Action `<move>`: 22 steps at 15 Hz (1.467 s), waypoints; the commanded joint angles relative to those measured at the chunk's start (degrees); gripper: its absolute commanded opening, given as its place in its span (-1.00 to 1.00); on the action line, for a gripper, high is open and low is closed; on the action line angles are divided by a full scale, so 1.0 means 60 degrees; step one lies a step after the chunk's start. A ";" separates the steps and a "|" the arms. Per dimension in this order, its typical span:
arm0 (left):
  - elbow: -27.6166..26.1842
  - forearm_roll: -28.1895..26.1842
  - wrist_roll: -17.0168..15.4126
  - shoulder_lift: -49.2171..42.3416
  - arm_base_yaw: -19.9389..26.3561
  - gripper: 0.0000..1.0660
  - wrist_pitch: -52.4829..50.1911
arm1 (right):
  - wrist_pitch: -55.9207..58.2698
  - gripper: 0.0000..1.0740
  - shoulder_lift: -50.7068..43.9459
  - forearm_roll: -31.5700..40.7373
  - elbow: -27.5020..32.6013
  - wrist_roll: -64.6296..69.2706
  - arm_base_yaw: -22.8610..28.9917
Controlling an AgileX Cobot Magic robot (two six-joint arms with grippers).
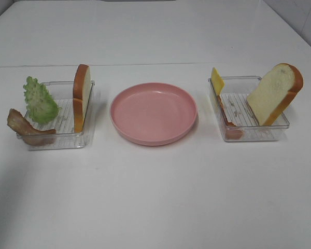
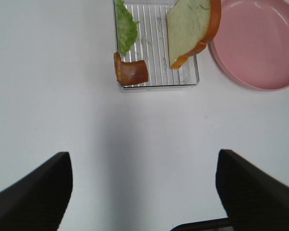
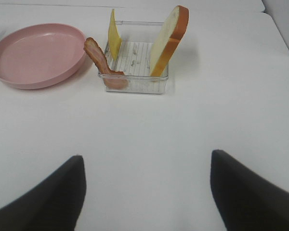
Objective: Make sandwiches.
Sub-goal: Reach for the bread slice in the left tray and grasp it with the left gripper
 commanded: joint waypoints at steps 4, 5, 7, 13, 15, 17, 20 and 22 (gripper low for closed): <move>-0.3018 0.0115 -0.0067 0.3619 -0.0487 0.44 0.1289 | -0.0086 0.29 -0.0134 -0.0038 0.0019 -0.0057 -0.0076; -0.3285 0.0124 -0.0134 0.3963 -0.0630 0.44 0.1289 | -0.0086 0.29 -0.0134 -0.0038 0.0019 -0.0057 -0.0076; -0.4278 0.0220 -0.0649 0.5185 -0.1203 0.44 0.1289 | -0.0086 0.29 -0.0134 -0.0038 0.0019 -0.0057 -0.0076; -0.7124 0.2292 -0.3056 0.8260 -0.3466 0.44 0.1471 | -0.0086 0.29 -0.0134 -0.0038 0.0019 -0.0057 -0.0076; -0.7668 0.2722 -0.3438 0.8862 -0.3858 0.44 0.1490 | -0.0086 0.29 -0.0134 -0.0038 0.0019 -0.0057 -0.0076; -0.8050 0.2807 -0.3533 0.9397 -0.4020 0.44 0.1518 | -0.0086 0.29 -0.0134 -0.0038 0.0019 -0.0057 -0.0076; -0.8308 0.2827 -0.3562 0.9950 -0.4020 0.44 0.1566 | -0.0086 0.29 -0.0134 -0.0038 0.0019 -0.0057 -0.0076; -0.8317 0.3046 -0.3562 1.0285 -0.4020 0.44 0.1299 | -0.0086 0.29 -0.0134 -0.0038 0.0019 -0.0057 -0.0076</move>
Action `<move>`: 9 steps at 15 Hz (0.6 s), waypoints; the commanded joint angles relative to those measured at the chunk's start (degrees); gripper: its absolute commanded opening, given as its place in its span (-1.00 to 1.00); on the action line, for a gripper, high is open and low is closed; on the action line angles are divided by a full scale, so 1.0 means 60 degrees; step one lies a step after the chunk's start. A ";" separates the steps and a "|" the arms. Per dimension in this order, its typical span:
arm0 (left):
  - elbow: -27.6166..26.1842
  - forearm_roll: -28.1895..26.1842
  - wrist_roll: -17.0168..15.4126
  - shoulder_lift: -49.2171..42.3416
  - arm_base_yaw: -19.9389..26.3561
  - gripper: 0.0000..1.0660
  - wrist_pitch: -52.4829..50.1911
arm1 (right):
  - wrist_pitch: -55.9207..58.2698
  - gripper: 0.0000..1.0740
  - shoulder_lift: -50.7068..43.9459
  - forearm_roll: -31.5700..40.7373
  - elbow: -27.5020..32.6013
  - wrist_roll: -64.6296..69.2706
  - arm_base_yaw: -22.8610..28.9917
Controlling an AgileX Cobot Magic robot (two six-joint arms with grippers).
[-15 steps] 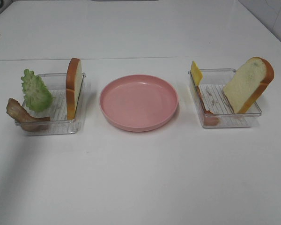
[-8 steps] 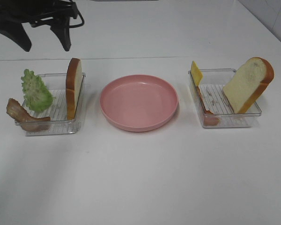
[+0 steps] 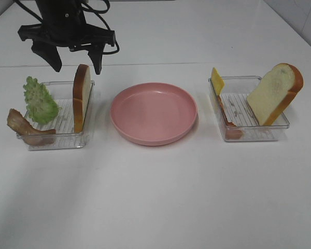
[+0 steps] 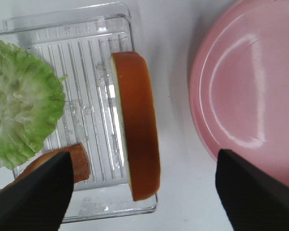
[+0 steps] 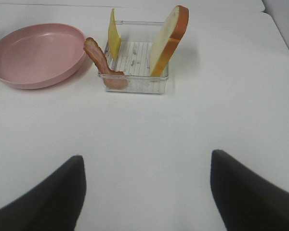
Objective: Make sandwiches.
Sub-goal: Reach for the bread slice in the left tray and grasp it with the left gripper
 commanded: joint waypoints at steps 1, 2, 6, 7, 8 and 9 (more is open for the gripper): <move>-0.0067 0.0181 -0.0124 0.0325 -0.0029 0.44 0.0048 | -0.0086 0.29 -0.0134 -0.0038 0.0019 -0.0057 -0.0076; -0.0076 0.0239 -0.0220 0.0477 -0.0029 0.43 -0.0048 | -0.0086 0.29 -0.0134 -0.0038 0.0019 -0.0057 -0.0076; -0.0115 0.0286 -0.0306 0.0668 -0.0029 0.28 -0.0554 | -0.0086 0.29 -0.0134 -0.0038 0.0019 -0.0057 -0.0076; -0.0115 0.0372 -0.0286 0.0668 -0.0029 0.14 -0.0468 | -0.0086 0.29 -0.0134 -0.0038 0.0019 -0.0057 -0.0076; -0.0115 0.0554 -0.0258 0.0668 -0.0029 -0.01 -0.0382 | -0.0086 0.29 -0.0134 -0.0038 0.0019 -0.0057 -0.0076; -0.0115 0.0649 -0.0258 0.0668 -0.0029 -0.23 -0.0181 | -0.0086 0.29 -0.0134 -0.0038 0.0019 -0.0057 -0.0076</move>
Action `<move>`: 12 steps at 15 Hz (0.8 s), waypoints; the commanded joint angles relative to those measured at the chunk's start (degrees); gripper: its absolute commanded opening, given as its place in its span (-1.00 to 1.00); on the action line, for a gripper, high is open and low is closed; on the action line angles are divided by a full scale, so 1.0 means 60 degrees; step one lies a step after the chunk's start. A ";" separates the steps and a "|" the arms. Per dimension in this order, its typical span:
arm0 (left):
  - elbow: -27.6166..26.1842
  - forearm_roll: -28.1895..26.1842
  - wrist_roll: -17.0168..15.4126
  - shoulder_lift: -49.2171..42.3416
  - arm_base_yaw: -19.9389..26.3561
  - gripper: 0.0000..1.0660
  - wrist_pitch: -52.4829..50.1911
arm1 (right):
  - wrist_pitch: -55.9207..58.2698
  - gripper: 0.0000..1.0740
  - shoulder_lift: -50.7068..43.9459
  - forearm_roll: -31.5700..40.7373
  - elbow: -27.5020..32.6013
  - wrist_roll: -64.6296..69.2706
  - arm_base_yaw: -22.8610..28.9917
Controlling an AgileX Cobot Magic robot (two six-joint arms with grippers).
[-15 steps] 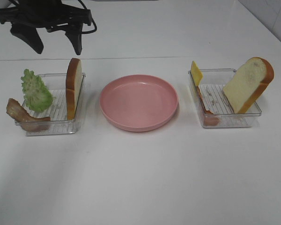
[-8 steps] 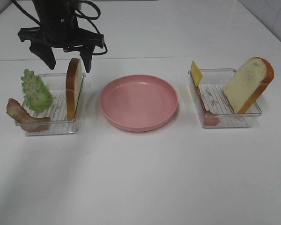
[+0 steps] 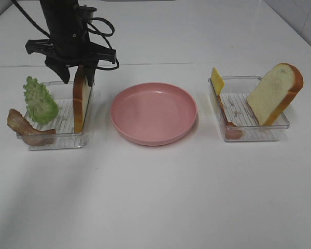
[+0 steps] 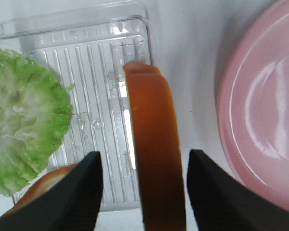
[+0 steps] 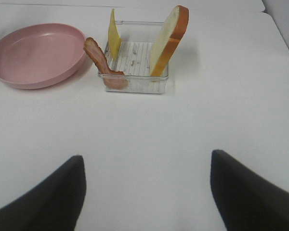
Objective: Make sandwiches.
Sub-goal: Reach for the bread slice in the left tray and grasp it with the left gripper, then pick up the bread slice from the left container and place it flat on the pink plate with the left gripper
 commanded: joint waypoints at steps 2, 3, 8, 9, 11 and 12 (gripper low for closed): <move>-0.0067 0.0115 -0.0029 0.0019 -0.0029 -0.45 0.0229 | -0.0086 0.29 -0.0134 -0.0038 0.0019 -0.0057 -0.0076; -0.0067 0.0115 -0.0029 0.0019 -0.0029 -0.61 0.0239 | -0.0086 0.29 -0.0134 -0.0038 0.0019 -0.0057 -0.0076; -0.0076 0.0143 -0.0029 0.0000 -0.0029 -1.00 0.0210 | -0.0086 0.29 -0.0134 -0.0038 0.0019 -0.0057 -0.0076; -0.0095 0.0134 -0.0029 -0.0115 -0.0029 -1.00 0.0325 | -0.0086 0.29 -0.0134 -0.0038 0.0019 -0.0057 -0.0076; -0.0105 0.0086 -0.0029 -0.0630 -0.0029 -1.00 0.0401 | -0.0086 0.29 -0.0134 -0.0038 0.0019 -0.0057 -0.0076; -0.0134 0.0038 -0.0029 -0.0764 -0.0029 -1.00 0.0439 | -0.0086 0.29 -0.0134 -0.0038 0.0019 -0.0057 -0.0076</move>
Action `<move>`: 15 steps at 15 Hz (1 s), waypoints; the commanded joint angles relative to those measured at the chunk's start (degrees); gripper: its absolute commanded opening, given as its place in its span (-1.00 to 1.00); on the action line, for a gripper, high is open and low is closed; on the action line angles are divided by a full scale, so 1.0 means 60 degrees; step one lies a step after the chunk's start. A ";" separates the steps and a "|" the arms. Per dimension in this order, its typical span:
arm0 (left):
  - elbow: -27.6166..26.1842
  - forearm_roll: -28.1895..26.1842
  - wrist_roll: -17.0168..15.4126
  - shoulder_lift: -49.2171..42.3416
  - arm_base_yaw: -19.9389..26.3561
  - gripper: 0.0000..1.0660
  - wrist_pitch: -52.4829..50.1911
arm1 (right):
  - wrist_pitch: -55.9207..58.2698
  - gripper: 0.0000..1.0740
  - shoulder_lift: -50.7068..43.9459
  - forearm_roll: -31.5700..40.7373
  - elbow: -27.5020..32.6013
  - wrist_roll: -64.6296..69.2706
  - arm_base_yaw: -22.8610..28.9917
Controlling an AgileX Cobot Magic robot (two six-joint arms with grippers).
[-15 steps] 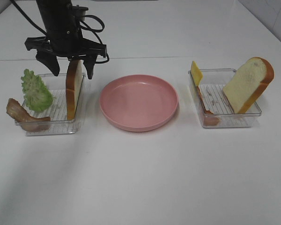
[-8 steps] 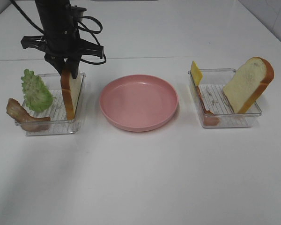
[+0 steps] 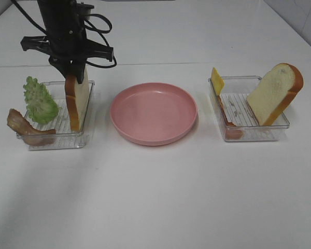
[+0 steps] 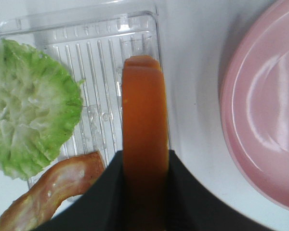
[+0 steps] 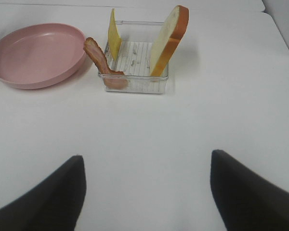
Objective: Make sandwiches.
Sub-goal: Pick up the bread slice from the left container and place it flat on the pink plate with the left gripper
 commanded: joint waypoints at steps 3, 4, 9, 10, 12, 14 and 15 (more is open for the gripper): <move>-0.0611 -0.0640 0.0353 -0.1308 -0.0019 -1.00 0.0239 | -0.0086 0.29 -0.0134 -0.0038 0.0019 -0.0057 -0.0076; -0.0678 -0.0840 0.0468 -0.1337 0.0029 -1.00 0.0239 | -0.0086 0.29 -0.0134 -0.0038 0.0019 -0.0057 -0.0076; -0.0974 -0.6245 0.2951 -0.0859 0.1194 -1.00 -0.0563 | -0.0086 0.29 -0.0134 -0.0010 0.0019 -0.0057 -0.0076; -0.0974 -0.6790 0.3323 -0.0621 0.1194 -1.00 -0.0697 | -0.0086 0.29 -0.0134 0.0000 0.0019 -0.0057 -0.0076; -0.0974 -0.7859 0.3944 0.0019 0.1194 -1.00 -0.0735 | -0.0086 0.29 -0.0134 0.0000 0.0019 -0.0057 -0.0076; -0.0974 -0.8890 0.4288 0.0754 0.1194 -1.00 -0.0879 | -0.0086 0.29 -0.0134 0.0000 0.0019 -0.0057 -0.0076; -0.0974 -0.9282 0.4440 0.1146 0.1175 -1.00 -0.0926 | -0.0086 0.29 -0.0134 0.0000 0.0019 -0.0057 -0.0076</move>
